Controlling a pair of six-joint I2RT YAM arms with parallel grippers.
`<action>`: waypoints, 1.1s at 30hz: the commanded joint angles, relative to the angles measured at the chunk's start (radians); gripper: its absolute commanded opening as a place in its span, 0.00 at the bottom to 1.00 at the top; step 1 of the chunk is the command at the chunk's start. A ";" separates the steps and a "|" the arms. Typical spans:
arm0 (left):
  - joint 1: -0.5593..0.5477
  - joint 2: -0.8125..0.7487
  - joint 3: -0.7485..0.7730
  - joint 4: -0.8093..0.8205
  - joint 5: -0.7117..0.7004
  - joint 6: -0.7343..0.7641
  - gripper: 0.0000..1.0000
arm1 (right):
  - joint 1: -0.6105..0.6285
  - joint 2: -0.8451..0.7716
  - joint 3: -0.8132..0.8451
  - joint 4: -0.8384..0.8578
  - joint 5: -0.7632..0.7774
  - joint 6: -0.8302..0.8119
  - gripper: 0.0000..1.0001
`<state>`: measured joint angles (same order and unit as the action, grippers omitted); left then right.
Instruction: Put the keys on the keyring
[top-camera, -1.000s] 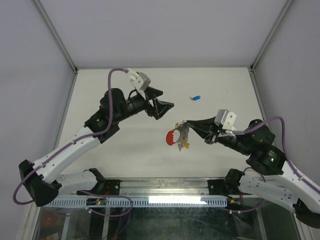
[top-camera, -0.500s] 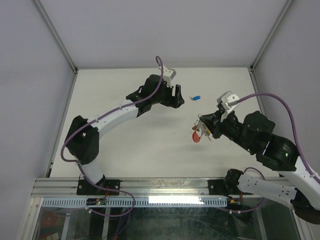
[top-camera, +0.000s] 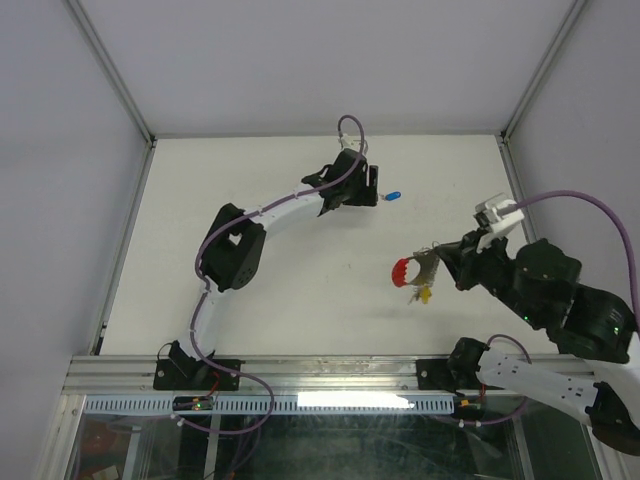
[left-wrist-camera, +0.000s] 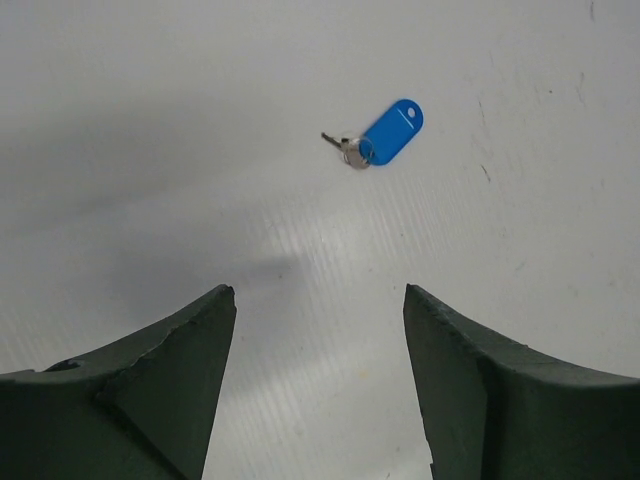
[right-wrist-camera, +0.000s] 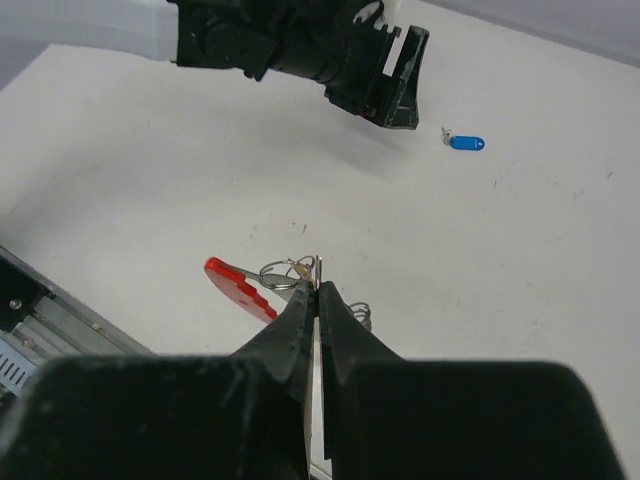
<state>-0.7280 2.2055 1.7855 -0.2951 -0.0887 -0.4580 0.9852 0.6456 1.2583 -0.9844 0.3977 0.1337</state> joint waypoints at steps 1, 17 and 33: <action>-0.042 0.083 0.175 -0.040 -0.139 -0.060 0.66 | 0.000 -0.075 0.007 0.055 0.056 0.046 0.00; -0.103 0.391 0.580 -0.109 -0.366 -0.053 0.62 | 0.000 -0.158 -0.026 0.078 0.049 0.052 0.00; -0.129 0.494 0.640 -0.072 -0.391 -0.011 0.58 | 0.000 -0.195 -0.045 0.077 0.052 0.036 0.00</action>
<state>-0.8455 2.6816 2.3760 -0.4118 -0.4538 -0.4873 0.9852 0.4675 1.2114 -0.9787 0.4389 0.1673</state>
